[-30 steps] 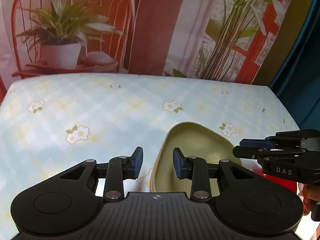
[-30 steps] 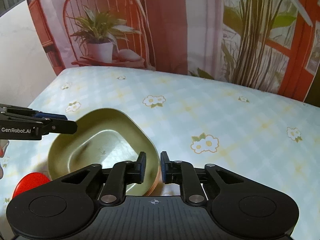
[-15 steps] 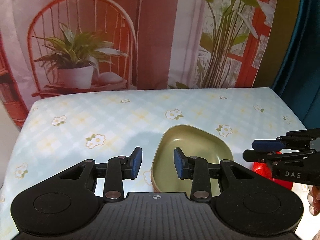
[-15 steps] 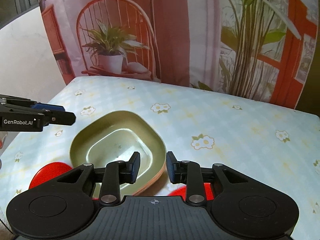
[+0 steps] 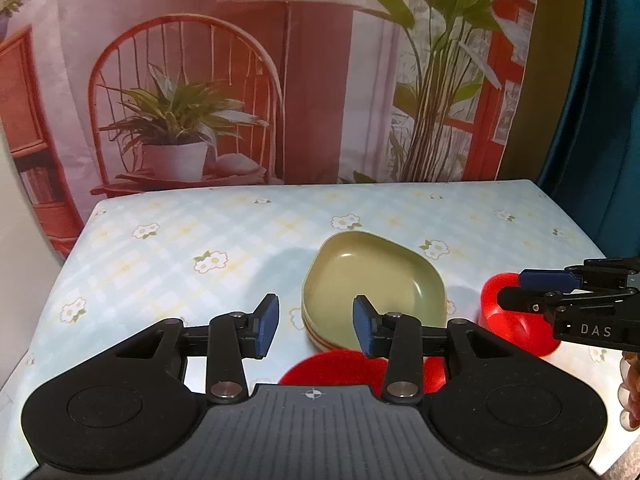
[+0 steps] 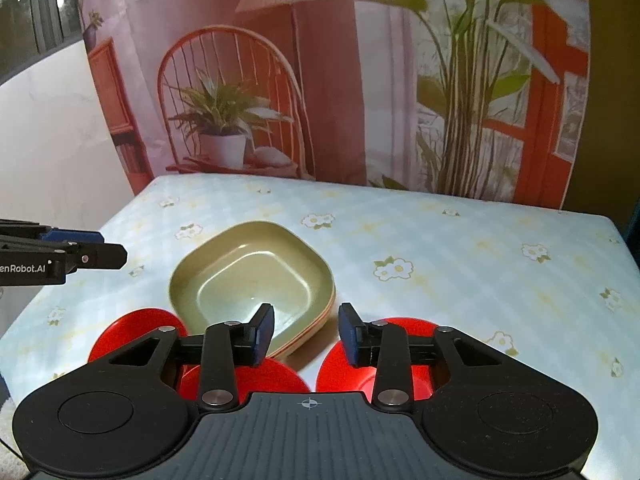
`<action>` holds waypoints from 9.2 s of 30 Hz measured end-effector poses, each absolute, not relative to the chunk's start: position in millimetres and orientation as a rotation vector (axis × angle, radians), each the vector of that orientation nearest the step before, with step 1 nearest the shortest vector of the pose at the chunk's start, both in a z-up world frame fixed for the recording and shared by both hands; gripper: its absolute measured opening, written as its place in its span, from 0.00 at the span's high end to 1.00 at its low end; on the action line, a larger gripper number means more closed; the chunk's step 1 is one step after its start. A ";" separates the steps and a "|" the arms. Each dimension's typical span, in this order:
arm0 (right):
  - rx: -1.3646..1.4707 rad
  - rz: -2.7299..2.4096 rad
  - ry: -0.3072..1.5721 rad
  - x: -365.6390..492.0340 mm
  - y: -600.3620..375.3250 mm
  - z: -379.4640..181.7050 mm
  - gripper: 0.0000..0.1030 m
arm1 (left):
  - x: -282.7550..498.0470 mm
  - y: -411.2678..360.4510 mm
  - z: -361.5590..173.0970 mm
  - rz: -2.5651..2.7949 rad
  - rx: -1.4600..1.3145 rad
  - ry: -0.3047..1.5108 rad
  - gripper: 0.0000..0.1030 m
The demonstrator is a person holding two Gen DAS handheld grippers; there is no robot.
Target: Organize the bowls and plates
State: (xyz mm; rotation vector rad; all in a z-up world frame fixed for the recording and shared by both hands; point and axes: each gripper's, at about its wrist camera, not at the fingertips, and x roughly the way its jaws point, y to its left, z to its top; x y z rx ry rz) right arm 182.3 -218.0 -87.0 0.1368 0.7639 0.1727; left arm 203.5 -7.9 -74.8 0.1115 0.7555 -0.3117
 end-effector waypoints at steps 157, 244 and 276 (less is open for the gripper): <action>0.260 0.193 0.687 114.5 -236.6 -107.6 0.89 | 175.9 -43.7 -129.4 -0.509 0.025 0.906 0.79; 0.360 -0.016 0.664 117.7 -313.6 -169.8 0.68 | 248.7 -145.8 -161.2 -0.652 0.156 0.974 0.66; 0.324 0.009 0.617 116.6 -293.6 -122.2 0.81 | 216.3 -113.9 -107.2 -0.640 0.109 0.816 0.73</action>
